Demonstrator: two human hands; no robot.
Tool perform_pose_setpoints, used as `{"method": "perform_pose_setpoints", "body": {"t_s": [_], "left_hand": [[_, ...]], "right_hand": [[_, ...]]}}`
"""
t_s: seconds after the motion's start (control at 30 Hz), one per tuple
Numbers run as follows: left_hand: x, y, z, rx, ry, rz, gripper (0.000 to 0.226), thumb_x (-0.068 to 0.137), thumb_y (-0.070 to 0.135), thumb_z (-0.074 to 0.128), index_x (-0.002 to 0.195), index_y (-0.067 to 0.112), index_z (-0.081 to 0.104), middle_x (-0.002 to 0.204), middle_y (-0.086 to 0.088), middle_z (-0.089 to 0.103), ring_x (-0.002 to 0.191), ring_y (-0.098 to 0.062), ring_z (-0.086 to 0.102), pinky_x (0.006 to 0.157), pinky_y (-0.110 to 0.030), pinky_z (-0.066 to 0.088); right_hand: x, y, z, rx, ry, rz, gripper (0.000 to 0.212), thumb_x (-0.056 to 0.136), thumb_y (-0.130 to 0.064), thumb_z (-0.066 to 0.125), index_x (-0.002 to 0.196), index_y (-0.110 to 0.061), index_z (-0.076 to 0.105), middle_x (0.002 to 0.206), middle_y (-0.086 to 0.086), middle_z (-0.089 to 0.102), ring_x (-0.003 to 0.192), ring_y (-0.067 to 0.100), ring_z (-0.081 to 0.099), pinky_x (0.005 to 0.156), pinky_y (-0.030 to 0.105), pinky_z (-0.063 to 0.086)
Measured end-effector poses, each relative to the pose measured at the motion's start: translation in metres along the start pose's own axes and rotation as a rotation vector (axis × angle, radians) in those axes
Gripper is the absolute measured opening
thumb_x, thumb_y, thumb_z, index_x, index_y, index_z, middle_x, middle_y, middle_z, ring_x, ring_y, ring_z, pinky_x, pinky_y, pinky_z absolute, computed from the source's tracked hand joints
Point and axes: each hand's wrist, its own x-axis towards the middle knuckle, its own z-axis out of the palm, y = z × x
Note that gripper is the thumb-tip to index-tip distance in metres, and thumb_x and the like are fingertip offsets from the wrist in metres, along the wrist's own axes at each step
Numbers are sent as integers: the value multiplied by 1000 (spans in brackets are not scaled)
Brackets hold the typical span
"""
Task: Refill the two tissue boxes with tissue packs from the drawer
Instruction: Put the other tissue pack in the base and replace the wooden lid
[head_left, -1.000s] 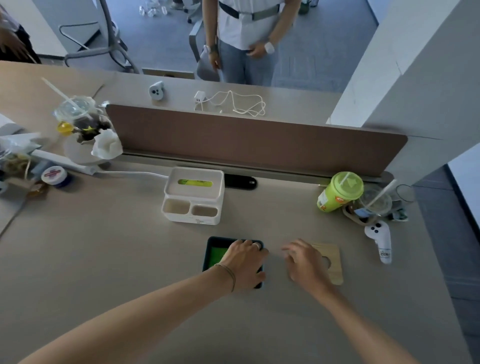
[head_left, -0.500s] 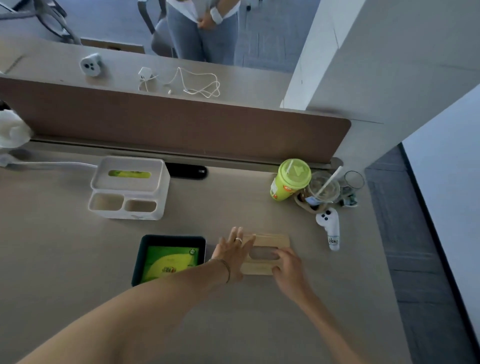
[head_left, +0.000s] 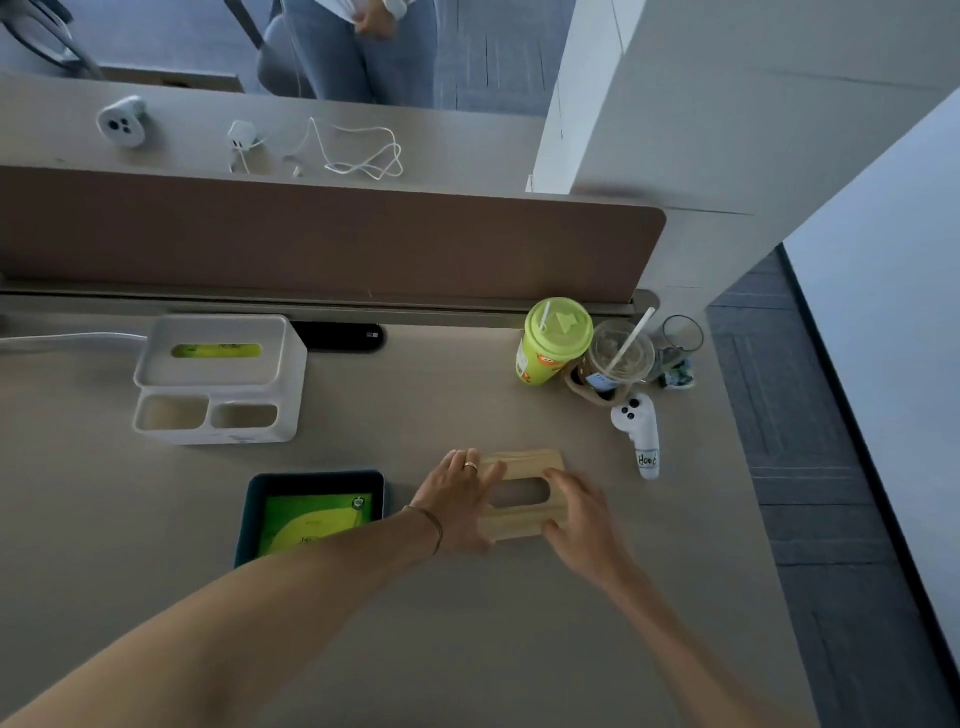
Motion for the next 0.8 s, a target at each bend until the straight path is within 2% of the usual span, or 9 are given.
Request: {"method": "perform_pose_setpoints", "body": {"t_s": [0.1,0.2,0.27,0.4,0.47,0.53,0.6,0.8], "left_hand": [[-13,-5,-18,-67,38,47,92,63,64,71,131,16,31,133,-15,47,121,-30,38,99,-36,38],[-34,-17,-37,-101,42,66,93,62,63,76,128,15,31,135,-14,46,127,-29,34,95,-37,42],[-52,-29,-49,-143,39,52,89,62,62,77,124,17,30,135,-11,43,130,-27,30,88,-38,45],[-92,-59,-62,-158,125,68,78,58,63,75,107,23,30,118,-2,44,119,-21,33,73,-32,45],[-114,-76,-64,-147,148,64,75,59,65,73,103,24,29,111,0,45,113,-18,32,72,-30,43],[-136,-93,-64,-139,171,46,75,57,69,70,100,25,27,107,0,47,110,-19,35,74,-33,49],[-154,-109,-65,-139,170,28,76,56,71,68,100,24,28,107,0,47,109,-20,38,77,-36,52],[-198,-150,-59,-183,182,14,77,56,65,74,105,21,34,112,3,39,109,-16,36,86,-32,50]], "right_hand": [[1,-6,-8,-73,-22,-33,80,73,-23,78,146,-18,44,148,5,41,137,29,41,113,36,36],[2,-16,-12,-256,-159,-64,110,71,-49,81,158,-26,17,167,6,14,152,29,19,120,47,28],[3,-27,-11,-364,-231,-105,128,65,-62,81,159,-30,1,170,4,0,155,28,8,122,48,22],[5,-60,-5,-472,-273,-215,137,63,-64,81,159,-32,-11,170,2,-12,156,25,-1,124,46,15],[6,-79,2,-506,-271,-297,138,63,-62,82,158,-32,-14,170,1,-9,156,25,0,124,46,15],[5,-97,12,-526,-273,-370,137,65,-60,82,158,-30,-13,170,1,-2,156,26,4,124,44,15],[4,-112,21,-533,-283,-412,136,66,-57,82,159,-29,-13,170,1,5,156,26,6,124,42,14],[-2,-148,45,-495,-246,-481,137,62,-59,81,158,-34,-14,165,7,21,153,28,16,123,35,14]]}}
